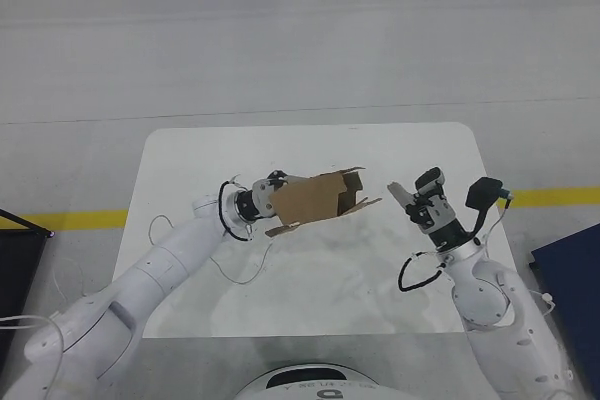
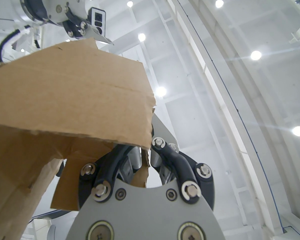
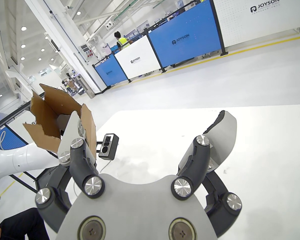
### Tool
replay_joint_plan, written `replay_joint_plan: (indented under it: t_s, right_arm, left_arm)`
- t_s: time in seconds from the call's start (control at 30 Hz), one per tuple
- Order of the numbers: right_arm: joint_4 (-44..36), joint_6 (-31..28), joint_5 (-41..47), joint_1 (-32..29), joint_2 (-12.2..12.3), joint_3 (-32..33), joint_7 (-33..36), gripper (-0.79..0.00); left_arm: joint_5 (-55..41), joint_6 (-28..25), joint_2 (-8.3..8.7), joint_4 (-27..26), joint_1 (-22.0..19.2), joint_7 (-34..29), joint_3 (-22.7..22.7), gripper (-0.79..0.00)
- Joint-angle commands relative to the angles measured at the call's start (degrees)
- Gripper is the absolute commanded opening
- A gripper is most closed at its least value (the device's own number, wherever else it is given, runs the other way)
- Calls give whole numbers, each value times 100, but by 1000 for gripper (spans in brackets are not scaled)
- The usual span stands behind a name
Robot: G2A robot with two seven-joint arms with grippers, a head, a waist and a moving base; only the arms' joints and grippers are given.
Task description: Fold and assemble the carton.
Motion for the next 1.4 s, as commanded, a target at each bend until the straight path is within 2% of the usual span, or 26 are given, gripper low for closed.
replay_joint_plan:
  t_s: [0.0,0.27,0.43,0.63,1.03,1.37]
  right_arm:
    - [-15,-7,-88,8,-5,-63,31,0]
    - [-84,281,-808,45,-38,-483,170,0]
    - [-205,491,-1068,3,-63,-689,147,0]
    - [-313,996,-1373,77,-107,-942,188,0]
    - [-592,1756,-1488,325,-191,-1259,413,0]
    - [-658,2395,-1688,611,-292,-1694,475,0]
  left_arm:
    - [163,-68,-30,93,-10,-21,-24,-785]
    - [420,-311,-169,281,-17,69,-189,-785]
    - [609,-680,-248,373,-62,228,-330,-785]
    - [830,-860,-308,345,-112,232,-497,-785]
    - [1095,-846,-417,321,-13,104,-730,-785]
    - [1039,-721,-586,321,30,18,-848,-785]
